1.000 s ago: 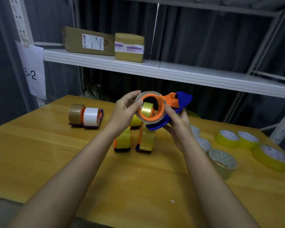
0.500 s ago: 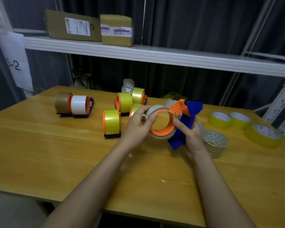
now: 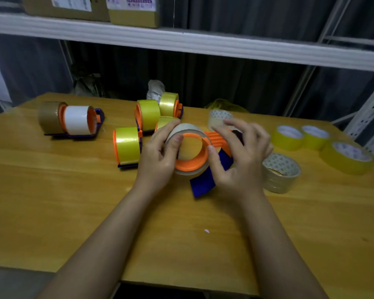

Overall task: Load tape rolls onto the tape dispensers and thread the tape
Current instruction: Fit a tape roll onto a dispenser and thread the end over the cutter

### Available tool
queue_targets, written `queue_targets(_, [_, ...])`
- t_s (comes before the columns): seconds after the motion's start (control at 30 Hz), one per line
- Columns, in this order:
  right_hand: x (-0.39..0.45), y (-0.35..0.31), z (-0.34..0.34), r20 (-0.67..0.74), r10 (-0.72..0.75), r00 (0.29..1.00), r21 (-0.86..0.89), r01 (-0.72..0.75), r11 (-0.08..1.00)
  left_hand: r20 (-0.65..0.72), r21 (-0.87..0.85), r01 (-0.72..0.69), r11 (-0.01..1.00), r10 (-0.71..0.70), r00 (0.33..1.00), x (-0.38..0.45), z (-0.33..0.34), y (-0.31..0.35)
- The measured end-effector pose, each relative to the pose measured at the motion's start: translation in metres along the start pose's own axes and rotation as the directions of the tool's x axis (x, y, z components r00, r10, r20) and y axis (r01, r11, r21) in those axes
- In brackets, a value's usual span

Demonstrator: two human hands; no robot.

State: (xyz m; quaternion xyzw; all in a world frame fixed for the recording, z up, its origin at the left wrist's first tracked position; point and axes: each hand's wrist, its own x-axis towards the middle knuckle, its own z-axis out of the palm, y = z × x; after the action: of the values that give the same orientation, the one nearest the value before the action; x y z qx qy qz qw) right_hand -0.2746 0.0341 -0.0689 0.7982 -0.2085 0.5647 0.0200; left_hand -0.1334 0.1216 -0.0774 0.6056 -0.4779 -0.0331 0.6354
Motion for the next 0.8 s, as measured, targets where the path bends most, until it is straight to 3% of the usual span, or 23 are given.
queue_targets(0.13, [-0.004, -0.002, 0.004, 0.292, 0.015, 0.956, -0.025, -0.008, 1.000, 0.031, 0.019, 0.037, 0.999, -0.038, 0.999, -0.002, -0.005, -0.001])
queue_targets(0.2, [-0.008, -0.003, 0.008, 0.352, 0.032, 0.936, -0.077, -0.005, 0.997, 0.040, 0.006, 0.068, 0.998, -0.068, 0.997, -0.004, -0.007, -0.001])
queue_targets(0.5, [-0.010, 0.001, 0.017, 0.169, 0.309, 0.936, -0.087, -0.299, 0.950, 0.109, -0.034, 0.131, 0.991, -0.126, 0.986, -0.009, -0.004, 0.004])
queue_targets(0.67, [-0.006, 0.003, 0.006, 0.233, 0.278, 0.932, 0.030, -0.293, 0.956, 0.072, 0.016, 0.095, 0.995, -0.096, 0.993, -0.011, -0.005, 0.008])
queue_targets(0.8, [0.001, 0.005, -0.010, 0.522, 0.369, 0.769, 0.303, -0.571, 0.763, 0.039, 0.049, 0.046, 0.998, -0.048, 0.998, -0.011, -0.010, 0.003])
